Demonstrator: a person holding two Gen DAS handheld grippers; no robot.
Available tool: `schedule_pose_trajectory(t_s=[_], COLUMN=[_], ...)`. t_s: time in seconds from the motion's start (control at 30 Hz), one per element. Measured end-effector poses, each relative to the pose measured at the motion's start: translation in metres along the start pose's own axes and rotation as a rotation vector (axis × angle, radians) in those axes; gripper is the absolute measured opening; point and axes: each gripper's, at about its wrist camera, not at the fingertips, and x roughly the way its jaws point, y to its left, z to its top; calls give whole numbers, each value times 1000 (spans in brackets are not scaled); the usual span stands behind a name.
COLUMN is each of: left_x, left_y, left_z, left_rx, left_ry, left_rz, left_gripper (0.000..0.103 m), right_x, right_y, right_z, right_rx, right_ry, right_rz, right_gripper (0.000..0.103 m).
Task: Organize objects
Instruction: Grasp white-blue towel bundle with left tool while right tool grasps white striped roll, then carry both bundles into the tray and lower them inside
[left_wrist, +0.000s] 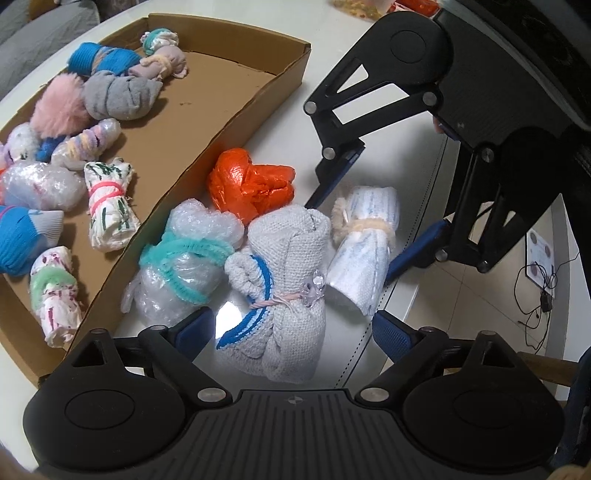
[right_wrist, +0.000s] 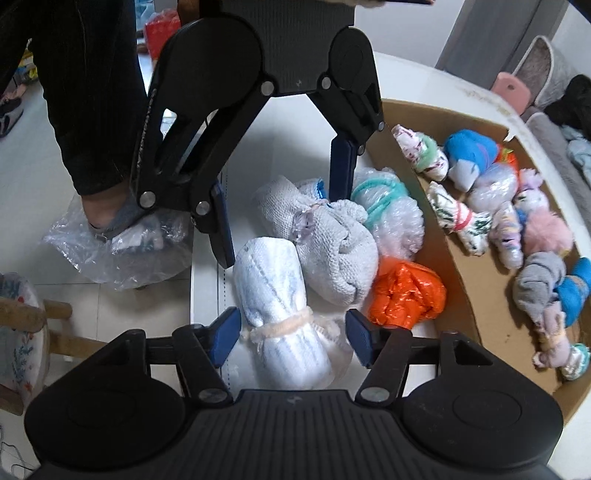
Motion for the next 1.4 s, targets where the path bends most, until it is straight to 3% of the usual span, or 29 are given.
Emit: schedule_pose_trajectory(t_s=[0.13, 0.33, 0.43, 0.5, 0.57, 0.77, 0.87, 0.97, 1.2, 1.4], left_x=[3, 9, 9, 9, 9, 12, 0, -40, -69, -49], left_y=[0, 1, 2, 1, -1, -14, -21, -35, 0, 42], left_z=[1, 7, 9, 9, 8, 18, 21, 21, 61, 81], left_rx=[2, -18, -63, -104, -121, -148, -138, -121, -313, -501], left_ry=[-3, -21, -38, -46, -42, -30, -31, -87, -280, -279], left_rz=[3, 14, 1, -14, -19, -8, -32, -27, 55, 159], left_gripper=[95, 90, 77, 56, 47, 43, 43, 43, 43, 43], right_x=[-5, -15, -18, -19, -21, -30, -53, -82, -108, -92], right_y=[-8, -32, -35, -34, -31, -35, -41, -46, -92, -128], right_z=[-7, -31, -35, -36, -36, -39, -43, -51, -57, -56], right_rx=[92, 318, 385, 414, 433, 489, 545, 618, 797, 864], right_ry=[34, 39, 33, 33, 35, 25, -39, -139, -297, -269], right_rz=[24, 25, 31, 35, 31, -4, -30, -69, -231, -285], right_gripper=[42, 35, 35, 35, 32, 29, 29, 29, 29, 29])
